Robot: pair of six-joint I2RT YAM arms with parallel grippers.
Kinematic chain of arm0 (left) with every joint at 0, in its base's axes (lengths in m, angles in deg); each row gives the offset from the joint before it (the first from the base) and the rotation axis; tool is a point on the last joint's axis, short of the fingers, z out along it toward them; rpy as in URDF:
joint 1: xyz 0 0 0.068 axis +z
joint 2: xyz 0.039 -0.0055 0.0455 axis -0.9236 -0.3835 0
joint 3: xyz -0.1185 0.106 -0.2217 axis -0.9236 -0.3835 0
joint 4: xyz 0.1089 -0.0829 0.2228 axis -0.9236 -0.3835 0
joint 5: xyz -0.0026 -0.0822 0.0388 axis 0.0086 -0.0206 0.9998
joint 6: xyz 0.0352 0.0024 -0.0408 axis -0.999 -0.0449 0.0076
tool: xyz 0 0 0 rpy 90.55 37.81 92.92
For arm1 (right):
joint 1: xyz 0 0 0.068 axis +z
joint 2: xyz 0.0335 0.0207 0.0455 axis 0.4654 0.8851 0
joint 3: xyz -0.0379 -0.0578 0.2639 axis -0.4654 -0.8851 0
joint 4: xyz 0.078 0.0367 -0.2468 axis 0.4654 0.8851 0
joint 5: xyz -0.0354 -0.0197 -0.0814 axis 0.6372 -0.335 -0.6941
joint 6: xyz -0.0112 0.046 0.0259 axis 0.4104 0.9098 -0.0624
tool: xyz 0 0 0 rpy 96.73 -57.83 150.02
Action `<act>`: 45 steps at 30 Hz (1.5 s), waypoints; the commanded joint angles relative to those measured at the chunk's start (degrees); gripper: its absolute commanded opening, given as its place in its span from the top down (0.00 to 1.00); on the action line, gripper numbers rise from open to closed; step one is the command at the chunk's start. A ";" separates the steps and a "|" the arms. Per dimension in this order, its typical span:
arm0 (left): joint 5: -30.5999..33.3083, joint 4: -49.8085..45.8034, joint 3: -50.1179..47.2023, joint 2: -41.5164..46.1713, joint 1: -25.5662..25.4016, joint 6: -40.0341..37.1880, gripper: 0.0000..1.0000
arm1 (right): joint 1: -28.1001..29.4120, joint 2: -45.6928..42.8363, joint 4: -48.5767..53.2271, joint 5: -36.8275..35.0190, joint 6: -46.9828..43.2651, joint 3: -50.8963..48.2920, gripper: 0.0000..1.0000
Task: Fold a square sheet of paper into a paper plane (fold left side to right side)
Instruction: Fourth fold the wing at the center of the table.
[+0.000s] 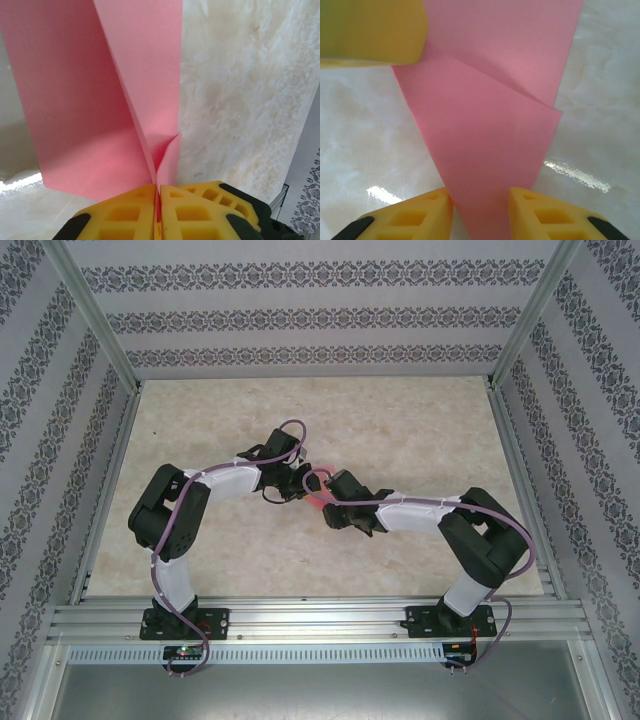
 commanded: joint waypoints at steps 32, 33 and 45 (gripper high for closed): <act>-0.47 -1.12 1.76 1.06 0.72 0.02 0.88 | 2.36 0.54 -2.11 -5.29 -2.44 -1.83 0.83; -0.37 -1.26 1.70 1.11 0.76 -0.08 0.88 | 2.27 0.54 -2.30 -5.10 -2.44 -1.89 0.84; -0.43 -3.06 2.12 3.20 1.42 -1.44 0.65 | -0.14 0.54 -5.47 1.55 -1.86 -3.30 0.96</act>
